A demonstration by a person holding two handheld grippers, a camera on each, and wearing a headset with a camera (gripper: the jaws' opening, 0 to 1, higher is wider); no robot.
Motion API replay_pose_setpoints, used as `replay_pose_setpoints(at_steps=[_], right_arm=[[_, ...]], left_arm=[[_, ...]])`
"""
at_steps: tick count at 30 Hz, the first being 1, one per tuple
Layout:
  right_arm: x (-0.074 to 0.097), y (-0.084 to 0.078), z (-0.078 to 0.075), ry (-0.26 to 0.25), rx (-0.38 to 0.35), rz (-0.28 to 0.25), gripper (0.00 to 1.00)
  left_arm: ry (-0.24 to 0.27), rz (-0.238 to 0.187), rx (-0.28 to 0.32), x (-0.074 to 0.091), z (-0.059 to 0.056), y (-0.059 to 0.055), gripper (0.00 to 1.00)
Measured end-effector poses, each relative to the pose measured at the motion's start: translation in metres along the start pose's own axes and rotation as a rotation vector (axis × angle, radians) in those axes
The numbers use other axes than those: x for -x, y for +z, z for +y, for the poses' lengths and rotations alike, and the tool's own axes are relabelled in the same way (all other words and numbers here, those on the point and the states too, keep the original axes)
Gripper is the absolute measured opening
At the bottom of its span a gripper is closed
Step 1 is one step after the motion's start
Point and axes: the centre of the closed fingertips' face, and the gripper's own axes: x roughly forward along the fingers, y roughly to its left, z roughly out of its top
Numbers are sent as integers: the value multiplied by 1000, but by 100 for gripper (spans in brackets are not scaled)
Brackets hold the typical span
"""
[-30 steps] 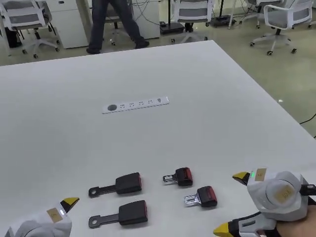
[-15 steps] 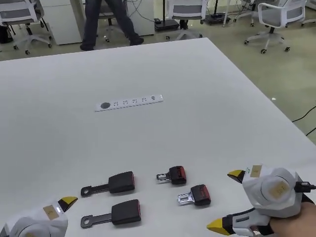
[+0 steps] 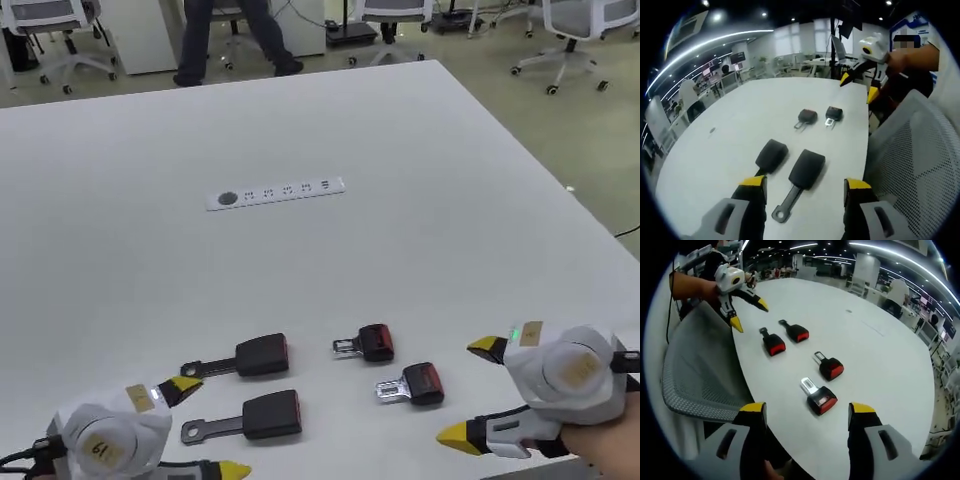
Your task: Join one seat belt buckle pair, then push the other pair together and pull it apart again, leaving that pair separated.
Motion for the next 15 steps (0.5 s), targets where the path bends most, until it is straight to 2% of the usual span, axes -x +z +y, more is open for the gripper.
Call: replay_pose_setpoints(at_steps=[1, 8, 9, 11, 12, 15], right_arm=[[-1, 2, -1, -1, -2, -4, 61], [-27, 11, -5, 51, 56, -4, 55], [-33, 11, -6, 65, 90, 2, 54], [-38, 8, -7, 86, 124, 29, 53], [-41, 8, -9, 93, 145, 41, 52], [-55, -3, -14, 139, 205, 76, 49]], left_arm=[[-9, 4, 9, -3, 0, -1, 60], [-39, 40, -54, -24, 5, -6, 56], [-51, 48, -73, -28, 5, -7, 51], [-81, 119, -125, -35, 6, -19, 44], [-86, 136, -144, -38, 9, -22, 43], [-99, 133, -133, -44, 13, -21, 43]])
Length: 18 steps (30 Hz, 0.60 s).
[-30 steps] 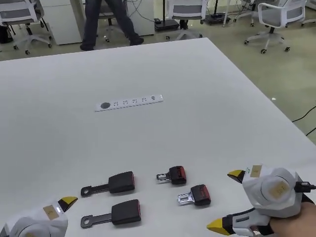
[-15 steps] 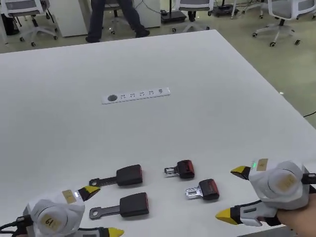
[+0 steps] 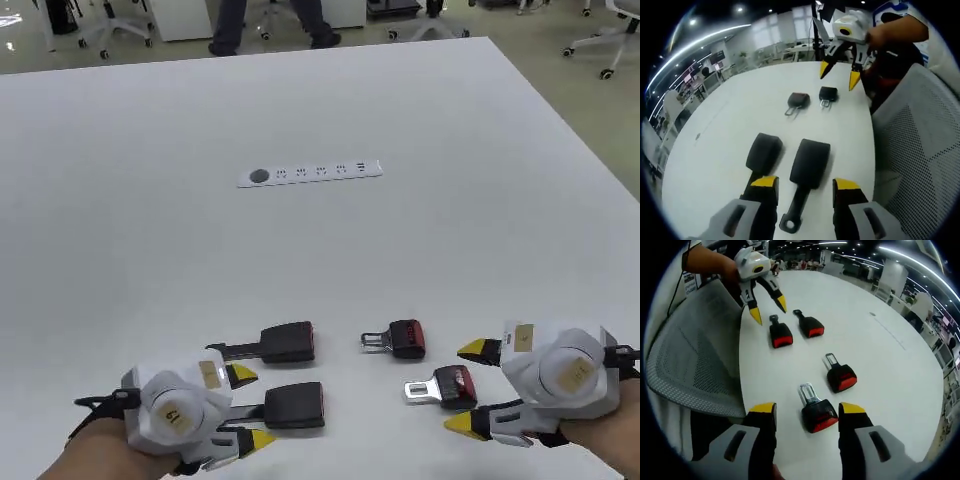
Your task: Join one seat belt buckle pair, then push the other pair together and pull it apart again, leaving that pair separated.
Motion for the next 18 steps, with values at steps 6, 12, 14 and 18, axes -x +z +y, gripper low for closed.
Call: replay_pose_setpoints(at_steps=[6, 12, 14, 18], right_arm=[[-13, -15, -7, 49, 61, 72, 45], [-23, -33, -8, 92, 88, 118, 44], [-23, -34, -8, 99, 84, 115, 42], [-29, -43, -6, 132, 66, 123, 35]], left_arm=[[-57, 47, -55, -10, -3, -4, 47], [-66, 48, -97, -24, -1, 2, 38], [-107, 59, -136, -28, -5, 1, 33], [-148, 93, -191, -33, -6, -5, 35]])
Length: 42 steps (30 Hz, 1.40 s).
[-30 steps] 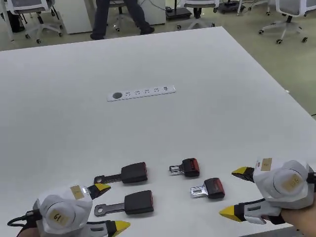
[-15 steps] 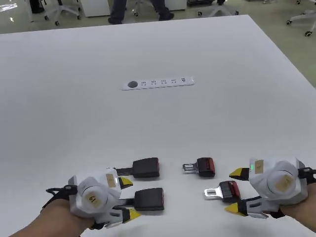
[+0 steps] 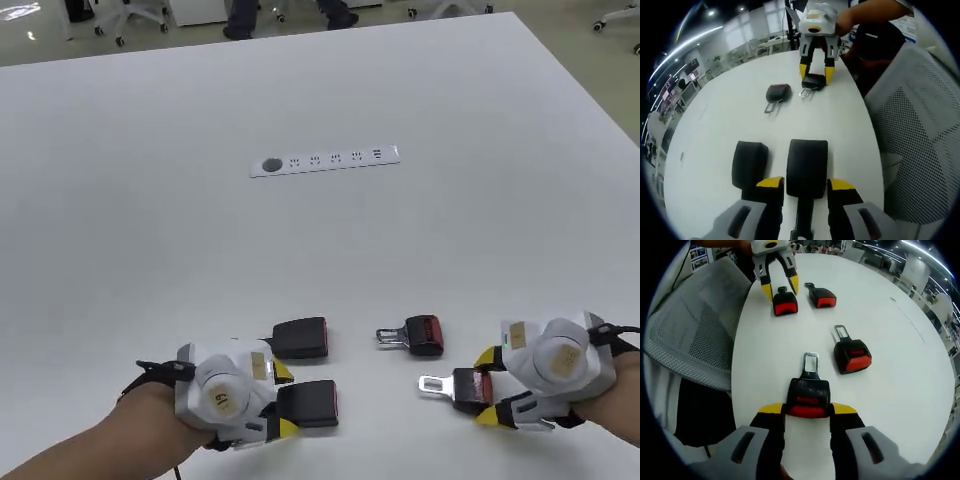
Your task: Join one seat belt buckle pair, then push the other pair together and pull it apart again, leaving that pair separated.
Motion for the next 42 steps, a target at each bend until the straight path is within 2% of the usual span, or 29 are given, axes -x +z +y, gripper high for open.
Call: replay_pose_setpoints(at_steps=[1, 6, 9, 10, 12, 16, 18, 19, 20, 21, 26, 28, 35, 42], right_arm=[[0, 3, 0, 7, -14, -18, 35], [2, 5, -4, 11, -24, -22, 35], [1, 7, -5, 17, -22, -25, 35], [2, 8, -4, 21, -26, -19, 36], [3, 6, -8, 1, -66, 6, 43], [0, 15, -5, 16, -134, -46, 43], [-4, 14, -5, 5, -125, -46, 42], [-4, 18, -10, -24, -76, -72, 40], [-4, 11, -9, -19, -91, -52, 37], [-4, 11, -9, -17, -89, -55, 36], [-3, 4, -9, 15, -15, -8, 35], [-3, 4, -9, 23, 4, -4, 35], [-2, 5, -8, 29, 12, 11, 35], [-1, 6, -8, 33, 16, 5, 35]], left_arm=[[-6, 5, -14, -1, 0, 0, 34], [-26, 24, -36, -4, -1, 0, 35], [-39, 48, -53, -7, -3, -5, 33], [-36, 37, -44, -6, -1, -3, 33], [-39, 39, -41, -6, -1, -3, 33], [-41, 42, -42, -7, -2, -3, 33], [-41, 45, -43, -7, -2, -3, 33], [-41, 45, -44, -7, -2, -3, 33], [-42, 45, -44, -7, -2, -3, 33], [-43, 44, -43, -7, -2, -3, 33], [-45, 47, -63, -7, -2, -3, 33], [-44, 50, -70, -7, -3, -3, 33], [-49, 86, -117, -8, -5, -1, 32], [-55, 83, -97, -7, -4, -3, 32]])
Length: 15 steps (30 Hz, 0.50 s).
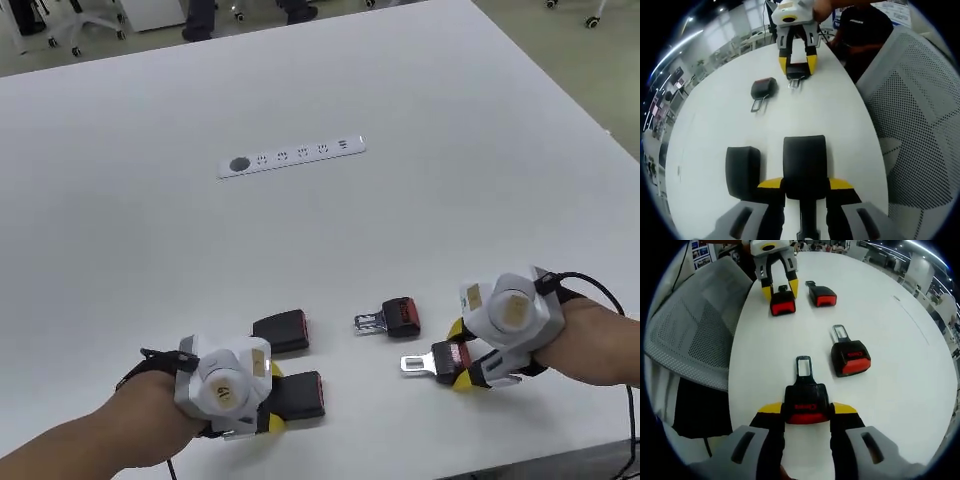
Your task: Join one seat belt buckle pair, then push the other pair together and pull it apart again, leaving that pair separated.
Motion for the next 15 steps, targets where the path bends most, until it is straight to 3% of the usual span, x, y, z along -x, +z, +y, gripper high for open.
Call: replay_pose_setpoints(at_steps=[6, 10, 15], right_arm=[[0, 3, 1, -20, -33, -22, 34], [-9, 21, 7, -43, -107, -131, 34], [-23, 49, 24, -26, -108, -193, 34]], left_arm=[[-9, 10, -13, -1, 0, -1, 32], [-7, 3, -6, -1, 0, 0, 32], [-12, 16, -20, -1, 0, -1, 32]])
